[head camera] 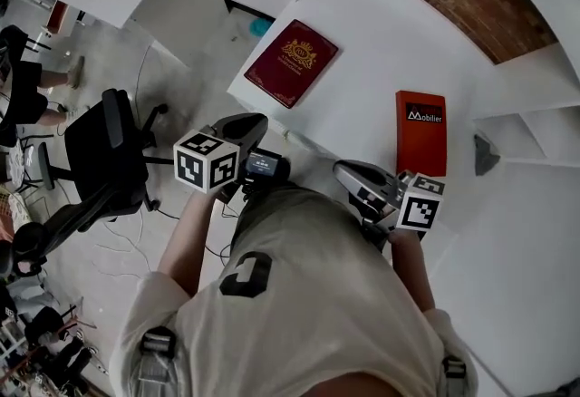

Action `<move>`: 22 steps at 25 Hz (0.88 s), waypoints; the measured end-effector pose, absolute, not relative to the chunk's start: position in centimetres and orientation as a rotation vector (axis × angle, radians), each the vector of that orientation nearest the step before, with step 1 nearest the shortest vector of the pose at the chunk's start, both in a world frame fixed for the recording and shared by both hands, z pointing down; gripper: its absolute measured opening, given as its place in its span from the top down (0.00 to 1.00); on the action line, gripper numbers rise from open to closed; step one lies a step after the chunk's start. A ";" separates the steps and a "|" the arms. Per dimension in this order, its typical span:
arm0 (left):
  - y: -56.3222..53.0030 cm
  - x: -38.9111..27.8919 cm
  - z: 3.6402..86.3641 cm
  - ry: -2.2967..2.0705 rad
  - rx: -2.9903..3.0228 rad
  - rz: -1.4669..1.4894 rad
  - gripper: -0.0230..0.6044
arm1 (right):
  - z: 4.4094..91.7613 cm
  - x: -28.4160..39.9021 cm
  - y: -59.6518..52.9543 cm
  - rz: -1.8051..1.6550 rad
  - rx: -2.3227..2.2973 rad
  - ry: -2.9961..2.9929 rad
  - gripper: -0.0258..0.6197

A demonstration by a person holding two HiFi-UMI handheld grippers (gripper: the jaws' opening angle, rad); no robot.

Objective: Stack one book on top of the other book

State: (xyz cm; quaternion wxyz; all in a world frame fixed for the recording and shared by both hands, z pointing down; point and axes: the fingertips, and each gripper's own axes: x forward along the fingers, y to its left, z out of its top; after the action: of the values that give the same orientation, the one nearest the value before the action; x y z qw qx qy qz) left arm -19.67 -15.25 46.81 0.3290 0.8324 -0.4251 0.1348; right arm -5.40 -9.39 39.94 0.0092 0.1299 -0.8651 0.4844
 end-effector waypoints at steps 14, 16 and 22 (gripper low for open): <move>-26.1 -25.3 52.6 -1.082 2.221 0.557 0.66 | 41.3 -11.8 -12.2 1.443 0.409 -2.574 0.95; -27.4 -25.3 53.7 -1.059 2.197 0.584 0.58 | 41.4 -11.8 -12.5 1.455 0.410 -2.571 0.95; -30.6 -24.8 57.7 -1.060 2.091 0.692 0.37 | 41.5 -10.6 -14.1 1.488 0.359 -2.589 0.95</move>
State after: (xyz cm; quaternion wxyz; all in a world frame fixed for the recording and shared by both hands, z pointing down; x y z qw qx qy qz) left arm -24.84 -30.58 57.70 0.3418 0.8039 -0.4077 0.2659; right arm -10.60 -14.09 41.47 0.0672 0.1191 -0.8589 0.4936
